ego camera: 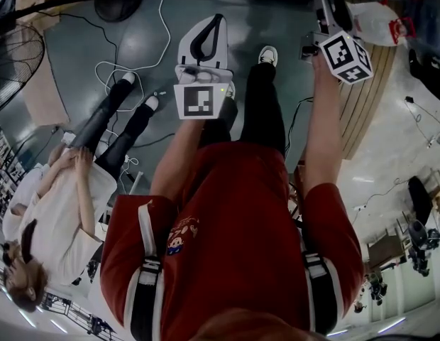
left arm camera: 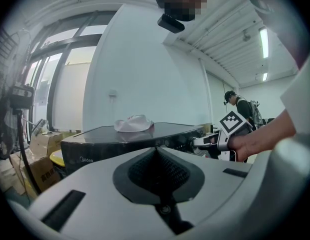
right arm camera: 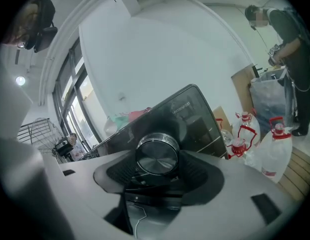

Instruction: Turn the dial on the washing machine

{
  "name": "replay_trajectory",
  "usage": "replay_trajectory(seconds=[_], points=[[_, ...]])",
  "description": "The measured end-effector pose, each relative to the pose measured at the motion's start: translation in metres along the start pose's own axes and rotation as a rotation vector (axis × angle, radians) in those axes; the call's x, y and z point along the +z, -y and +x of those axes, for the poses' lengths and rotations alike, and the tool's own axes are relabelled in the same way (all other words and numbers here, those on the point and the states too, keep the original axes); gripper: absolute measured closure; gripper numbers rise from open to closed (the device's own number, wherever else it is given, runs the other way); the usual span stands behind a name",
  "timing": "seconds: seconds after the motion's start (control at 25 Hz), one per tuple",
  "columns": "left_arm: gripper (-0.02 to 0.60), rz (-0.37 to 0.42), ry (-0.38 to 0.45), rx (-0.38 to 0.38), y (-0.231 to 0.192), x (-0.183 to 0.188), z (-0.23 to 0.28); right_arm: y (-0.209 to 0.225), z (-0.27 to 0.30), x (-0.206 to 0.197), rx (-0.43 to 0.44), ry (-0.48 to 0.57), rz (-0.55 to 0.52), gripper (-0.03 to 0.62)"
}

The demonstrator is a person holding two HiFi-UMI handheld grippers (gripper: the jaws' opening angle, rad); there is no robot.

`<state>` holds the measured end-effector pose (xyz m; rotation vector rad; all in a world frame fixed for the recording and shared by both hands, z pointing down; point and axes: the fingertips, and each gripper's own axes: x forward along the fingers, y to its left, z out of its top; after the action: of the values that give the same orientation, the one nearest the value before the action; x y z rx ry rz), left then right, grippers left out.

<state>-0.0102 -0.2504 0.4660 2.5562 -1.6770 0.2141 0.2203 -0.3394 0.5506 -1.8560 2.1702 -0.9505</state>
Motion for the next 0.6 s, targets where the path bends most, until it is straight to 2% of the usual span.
replay_trajectory(seconds=[0.6], points=[[0.566, 0.0, 0.002, -0.005, -0.0006, 0.002, -0.0004, -0.0015, -0.0018, -0.0002, -0.001, -0.005, 0.001, 0.319]])
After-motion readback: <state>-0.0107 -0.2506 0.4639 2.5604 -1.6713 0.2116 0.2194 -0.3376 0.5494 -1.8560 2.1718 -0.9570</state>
